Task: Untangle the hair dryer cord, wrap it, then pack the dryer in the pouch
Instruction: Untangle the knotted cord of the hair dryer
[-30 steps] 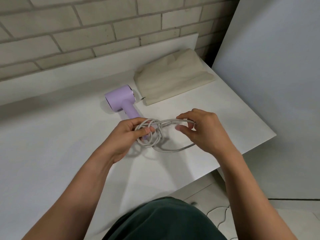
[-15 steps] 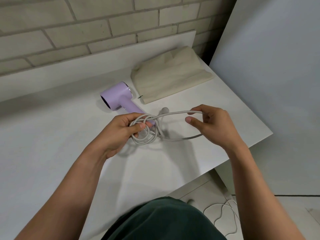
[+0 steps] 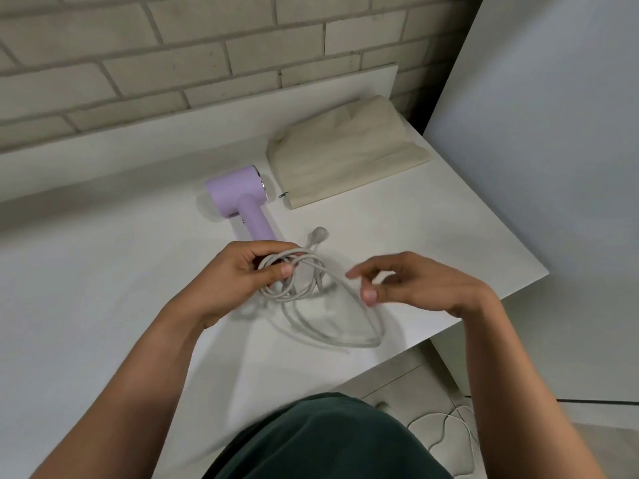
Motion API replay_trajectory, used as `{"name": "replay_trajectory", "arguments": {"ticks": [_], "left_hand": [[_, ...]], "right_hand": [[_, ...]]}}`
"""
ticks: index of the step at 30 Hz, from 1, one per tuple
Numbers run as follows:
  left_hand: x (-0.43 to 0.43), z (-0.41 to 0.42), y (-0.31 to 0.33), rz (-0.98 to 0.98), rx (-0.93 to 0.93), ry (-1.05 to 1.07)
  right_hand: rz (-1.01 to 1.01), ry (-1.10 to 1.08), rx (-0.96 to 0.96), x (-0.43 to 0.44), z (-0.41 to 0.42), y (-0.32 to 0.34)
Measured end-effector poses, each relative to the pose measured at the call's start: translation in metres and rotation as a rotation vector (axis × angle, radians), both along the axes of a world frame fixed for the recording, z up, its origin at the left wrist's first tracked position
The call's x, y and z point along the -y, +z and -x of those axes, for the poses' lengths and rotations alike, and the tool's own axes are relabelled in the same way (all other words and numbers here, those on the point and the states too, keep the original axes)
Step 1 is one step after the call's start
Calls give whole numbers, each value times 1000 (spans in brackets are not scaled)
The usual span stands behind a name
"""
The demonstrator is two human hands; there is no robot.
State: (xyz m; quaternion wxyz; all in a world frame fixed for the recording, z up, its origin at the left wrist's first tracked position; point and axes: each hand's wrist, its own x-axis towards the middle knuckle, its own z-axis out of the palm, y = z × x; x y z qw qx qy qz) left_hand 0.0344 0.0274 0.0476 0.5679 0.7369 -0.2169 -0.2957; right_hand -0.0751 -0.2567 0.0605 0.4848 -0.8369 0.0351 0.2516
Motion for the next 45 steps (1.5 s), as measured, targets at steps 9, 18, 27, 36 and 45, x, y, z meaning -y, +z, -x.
{"name": "replay_trajectory", "arguments": {"ticks": [9,18,27,36,45], "left_hand": [[1,19,14,-4,-18,10],[-13,39,8,-58,15,25],[-25,49,-15,109,-49,221],[-19,49,-25,76,-36,280],[10,30,3,52,59,282]], "right_hand": [[384,105,472,-36,-54,-56],[644,183,645,-44,-76,-103],[300,-240,734,-6,-68,-61],[182,-453,785,17,-55,-28],[620,-81,366,23,-57,-56]]}}
